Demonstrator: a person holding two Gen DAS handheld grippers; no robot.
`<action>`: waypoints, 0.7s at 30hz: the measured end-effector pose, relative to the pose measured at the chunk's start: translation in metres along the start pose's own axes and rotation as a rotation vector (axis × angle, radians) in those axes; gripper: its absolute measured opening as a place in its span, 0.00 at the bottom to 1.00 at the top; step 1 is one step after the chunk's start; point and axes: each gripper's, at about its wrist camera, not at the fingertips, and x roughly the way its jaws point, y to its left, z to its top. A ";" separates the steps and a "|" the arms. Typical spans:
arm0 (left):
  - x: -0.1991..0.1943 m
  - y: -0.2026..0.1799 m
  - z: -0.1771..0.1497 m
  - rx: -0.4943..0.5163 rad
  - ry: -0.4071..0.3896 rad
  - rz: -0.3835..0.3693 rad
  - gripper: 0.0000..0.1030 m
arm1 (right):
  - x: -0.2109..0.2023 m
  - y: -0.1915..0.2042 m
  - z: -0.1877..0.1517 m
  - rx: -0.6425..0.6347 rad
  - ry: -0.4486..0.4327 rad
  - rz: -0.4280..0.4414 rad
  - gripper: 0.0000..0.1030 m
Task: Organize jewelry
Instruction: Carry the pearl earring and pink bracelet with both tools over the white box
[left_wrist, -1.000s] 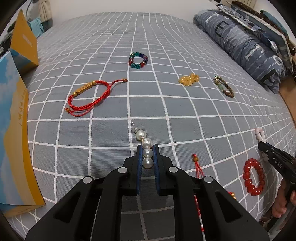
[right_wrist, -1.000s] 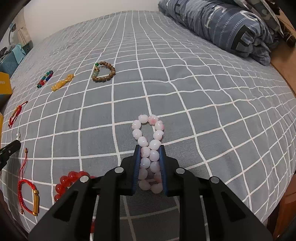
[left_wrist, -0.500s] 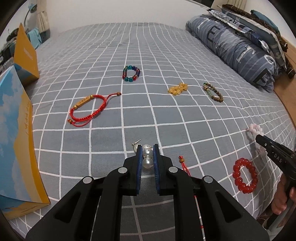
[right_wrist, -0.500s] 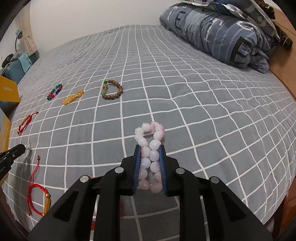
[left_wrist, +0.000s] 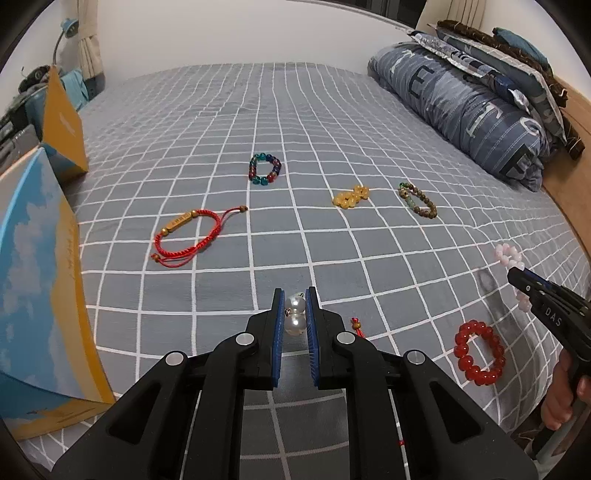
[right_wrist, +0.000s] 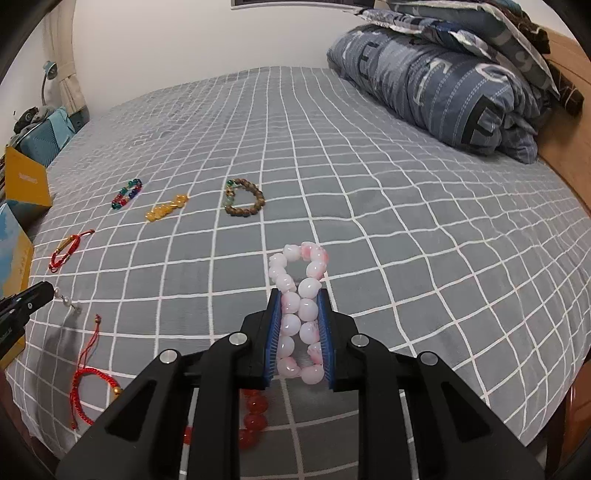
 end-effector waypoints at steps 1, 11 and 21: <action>-0.003 0.000 0.000 0.002 -0.006 0.001 0.11 | -0.002 0.001 0.000 -0.003 -0.004 0.000 0.18; -0.035 0.003 -0.002 0.001 -0.054 0.009 0.11 | -0.032 0.021 0.002 -0.029 -0.050 0.009 0.18; -0.073 0.023 -0.004 -0.017 -0.110 0.048 0.11 | -0.057 0.046 0.006 -0.041 -0.085 0.027 0.18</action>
